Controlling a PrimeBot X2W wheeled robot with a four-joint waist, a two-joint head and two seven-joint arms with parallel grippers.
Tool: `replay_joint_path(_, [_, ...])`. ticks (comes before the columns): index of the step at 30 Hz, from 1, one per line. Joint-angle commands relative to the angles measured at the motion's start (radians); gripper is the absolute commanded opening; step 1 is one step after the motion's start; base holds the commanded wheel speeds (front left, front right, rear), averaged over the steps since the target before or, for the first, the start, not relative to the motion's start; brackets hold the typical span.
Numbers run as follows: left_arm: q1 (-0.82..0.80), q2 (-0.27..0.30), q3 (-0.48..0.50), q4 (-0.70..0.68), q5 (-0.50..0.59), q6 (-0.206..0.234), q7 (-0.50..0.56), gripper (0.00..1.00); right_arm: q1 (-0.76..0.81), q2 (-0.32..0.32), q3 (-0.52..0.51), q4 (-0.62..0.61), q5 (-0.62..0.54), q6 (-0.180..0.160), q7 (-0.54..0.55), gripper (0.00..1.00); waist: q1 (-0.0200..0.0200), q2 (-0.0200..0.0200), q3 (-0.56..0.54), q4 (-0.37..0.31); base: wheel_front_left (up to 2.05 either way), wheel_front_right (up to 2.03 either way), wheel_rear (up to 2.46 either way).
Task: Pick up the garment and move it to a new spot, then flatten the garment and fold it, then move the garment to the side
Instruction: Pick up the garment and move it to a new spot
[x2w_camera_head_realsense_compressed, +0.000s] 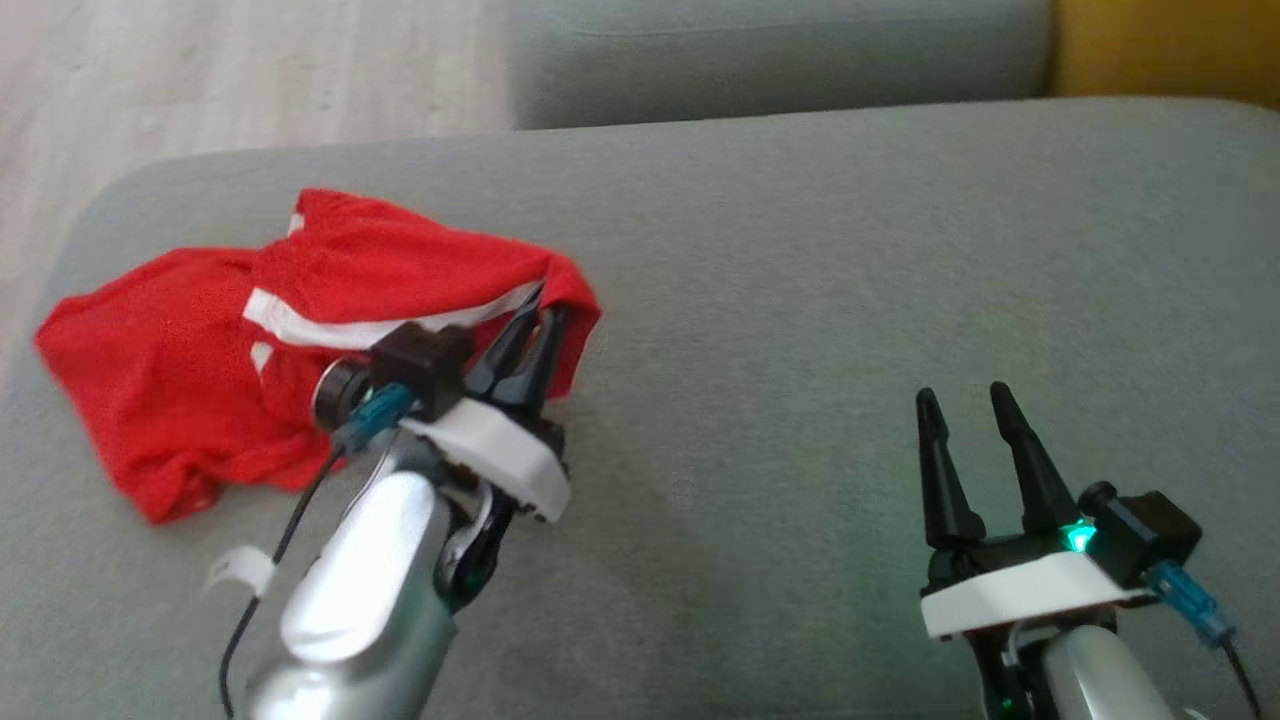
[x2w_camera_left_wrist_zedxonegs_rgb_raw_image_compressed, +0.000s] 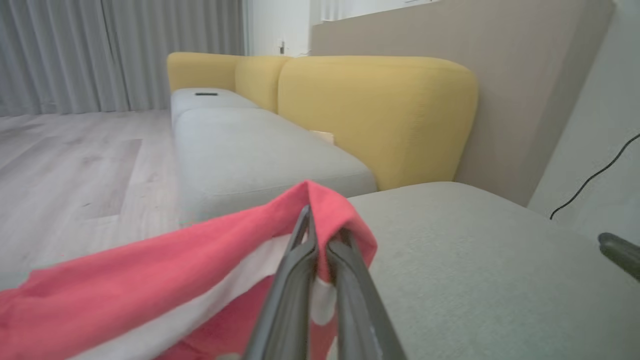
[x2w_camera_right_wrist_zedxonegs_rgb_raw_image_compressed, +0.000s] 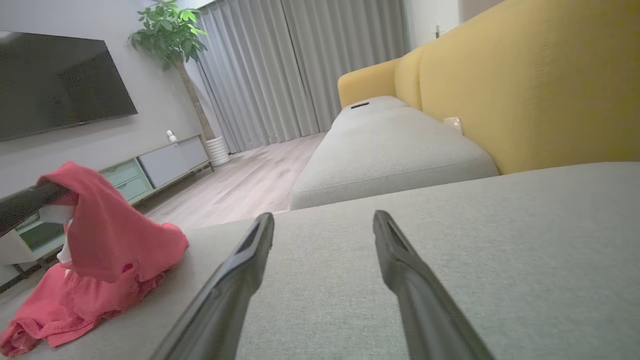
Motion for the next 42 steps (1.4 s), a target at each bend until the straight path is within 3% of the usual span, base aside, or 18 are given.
replay_joint_path(1, [-0.087,0.001,0.023,-0.047,-0.009,0.009,0.0,0.0,-0.053,-0.006,0.029,-0.038,0.006,0.005,-0.011,1.0,0.0001,0.0,0.02,-0.066,0.0,0.0,0.0])
replay_joint_path(6, [-0.194,-0.011,-0.03,-0.063,-0.056,0.044,-0.009,0.0,-0.08,-0.006,0.055,-0.048,0.021,0.005,-0.011,1.0,0.0001,0.0,0.046,-0.175,0.0,0.0,0.0])
replay_joint_path(9, [-0.286,-0.012,-0.12,-0.081,-0.062,0.099,-0.023,0.0,-0.088,-0.006,0.061,-0.053,0.032,0.005,-0.011,1.0,0.0001,0.0,0.05,-0.227,0.0,0.0,0.0])
replay_joint_path(14, [-0.386,-0.012,-0.221,-0.081,-0.194,0.211,-0.037,0.0,-0.091,-0.006,0.087,-0.051,0.046,0.005,-0.011,1.0,0.0001,0.0,0.033,-0.299,0.0,0.0,0.0])
replay_joint_path(16, [-0.404,-0.013,-0.265,-0.054,-0.236,0.237,-0.038,0.0,-0.091,-0.006,0.09,-0.053,0.051,0.005,-0.011,1.0,0.0001,0.0,0.03,-0.313,0.0,0.0,0.0])
replay_joint_path(17, [-0.407,-0.013,-0.285,-0.04,-0.258,0.248,-0.039,0.59,-0.091,-0.006,0.09,-0.055,0.053,0.005,-0.011,1.0,0.0001,0.0,0.03,-0.317,0.0,0.0,0.0])
replay_joint_path(18, [-0.407,-0.013,-0.307,-0.025,-0.276,0.254,-0.039,1.0,-0.091,-0.006,0.09,-0.057,0.055,0.005,-0.011,1.0,0.0001,0.0,0.031,-0.319,0.0,0.0,0.0])
replay_joint_path(23, [-0.391,-0.013,-0.378,0.019,-0.319,0.261,-0.04,1.0,-0.088,-0.006,0.073,-0.067,0.058,0.005,-0.011,1.0,0.0001,0.0,0.039,-0.306,0.0,0.0,0.0])
replay_joint_path(30, [-0.309,-0.013,-0.414,0.037,-0.314,0.253,-0.04,1.0,-0.079,-0.006,0.025,-0.075,0.05,0.005,-0.011,1.0,0.0001,0.0,0.044,-0.216,0.0,0.0,0.0])
replay_joint_path(35, [-0.234,-0.004,-0.319,0.01,-0.255,0.257,-0.04,1.0,-0.072,-0.006,-0.006,-0.074,0.024,0.005,-0.011,1.0,0.0001,0.0,0.03,-0.134,0.0,0.0,0.0])
replay_joint_path(42, [-0.047,0.074,-0.115,-0.103,-0.169,0.248,-0.04,1.0,-0.037,-0.006,-0.073,-0.063,-0.017,0.005,-0.011,1.0,0.0001,0.0,-0.018,-0.033,0.0,0.0,0.0])
